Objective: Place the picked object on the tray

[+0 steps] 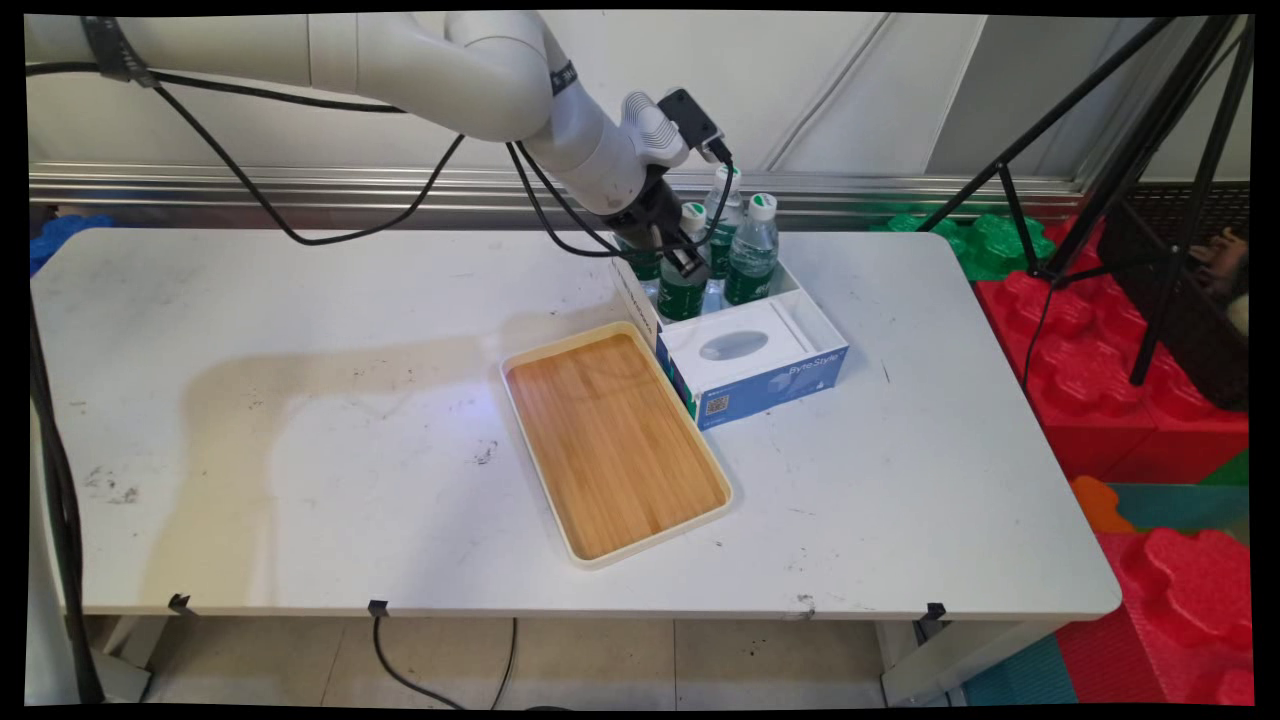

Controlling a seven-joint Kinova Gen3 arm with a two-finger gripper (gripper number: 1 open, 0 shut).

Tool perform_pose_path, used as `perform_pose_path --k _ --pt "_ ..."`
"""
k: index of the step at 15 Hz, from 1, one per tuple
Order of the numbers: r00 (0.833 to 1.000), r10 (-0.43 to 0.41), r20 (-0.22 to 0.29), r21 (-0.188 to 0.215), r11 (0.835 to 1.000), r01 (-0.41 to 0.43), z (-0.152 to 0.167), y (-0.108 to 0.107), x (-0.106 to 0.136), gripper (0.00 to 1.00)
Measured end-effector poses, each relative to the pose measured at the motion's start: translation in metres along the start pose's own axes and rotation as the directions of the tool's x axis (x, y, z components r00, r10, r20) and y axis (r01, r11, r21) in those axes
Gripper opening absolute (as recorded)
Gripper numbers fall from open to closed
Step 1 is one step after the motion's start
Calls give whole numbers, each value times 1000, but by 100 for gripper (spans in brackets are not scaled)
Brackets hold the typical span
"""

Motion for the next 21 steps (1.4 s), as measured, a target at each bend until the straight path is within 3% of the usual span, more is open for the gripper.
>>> perform_pose_path --k 6,14,21 --pt "1000 -12 -20 38 999 13 -17 2 1 0" --pt "998 -1 -59 84 996 6 -79 21 10 0" --pt "999 22 -43 67 998 -19 -154 69 -3 0"
